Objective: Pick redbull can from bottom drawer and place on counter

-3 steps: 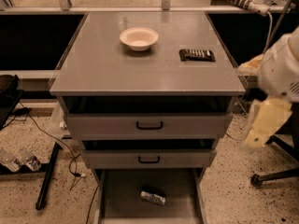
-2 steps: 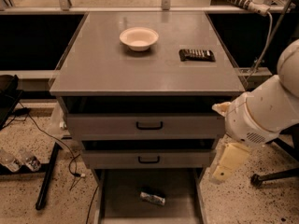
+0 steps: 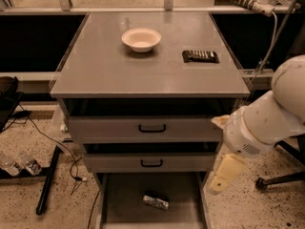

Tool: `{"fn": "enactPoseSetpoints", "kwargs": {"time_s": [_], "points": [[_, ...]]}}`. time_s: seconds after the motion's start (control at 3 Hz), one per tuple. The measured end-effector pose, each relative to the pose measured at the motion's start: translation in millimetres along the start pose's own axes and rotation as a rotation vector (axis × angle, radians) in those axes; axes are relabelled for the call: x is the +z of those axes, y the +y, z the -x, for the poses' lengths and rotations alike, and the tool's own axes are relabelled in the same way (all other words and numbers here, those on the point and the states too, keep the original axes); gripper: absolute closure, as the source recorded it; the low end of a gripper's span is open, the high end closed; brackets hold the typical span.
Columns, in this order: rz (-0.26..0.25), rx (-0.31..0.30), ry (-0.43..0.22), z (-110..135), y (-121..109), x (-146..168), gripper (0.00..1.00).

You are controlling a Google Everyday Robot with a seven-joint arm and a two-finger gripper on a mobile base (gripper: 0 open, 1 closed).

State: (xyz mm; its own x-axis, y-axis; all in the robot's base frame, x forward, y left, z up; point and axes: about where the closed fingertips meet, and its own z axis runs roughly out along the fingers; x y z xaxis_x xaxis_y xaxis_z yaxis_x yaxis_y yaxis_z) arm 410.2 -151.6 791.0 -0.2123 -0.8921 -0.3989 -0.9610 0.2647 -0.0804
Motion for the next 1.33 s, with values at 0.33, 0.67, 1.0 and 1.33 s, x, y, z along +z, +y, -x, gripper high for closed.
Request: {"fn": "enactPoseSetpoints", "kwargs": {"time_s": [0.33, 0.67, 1.0, 1.33], "points": [[0.100, 0.096, -0.032, -33.2, 14.9, 95.5, 0.00], [0.147, 0.147, -0.064, -66.3, 32.9, 183.9, 0.00], [0.140, 0.150, -0.087, -85.9, 41.1, 255.4, 0.00], [-0.008, 0.108, -0.098, -100.3, 12.4, 271.1, 0.00]]}}
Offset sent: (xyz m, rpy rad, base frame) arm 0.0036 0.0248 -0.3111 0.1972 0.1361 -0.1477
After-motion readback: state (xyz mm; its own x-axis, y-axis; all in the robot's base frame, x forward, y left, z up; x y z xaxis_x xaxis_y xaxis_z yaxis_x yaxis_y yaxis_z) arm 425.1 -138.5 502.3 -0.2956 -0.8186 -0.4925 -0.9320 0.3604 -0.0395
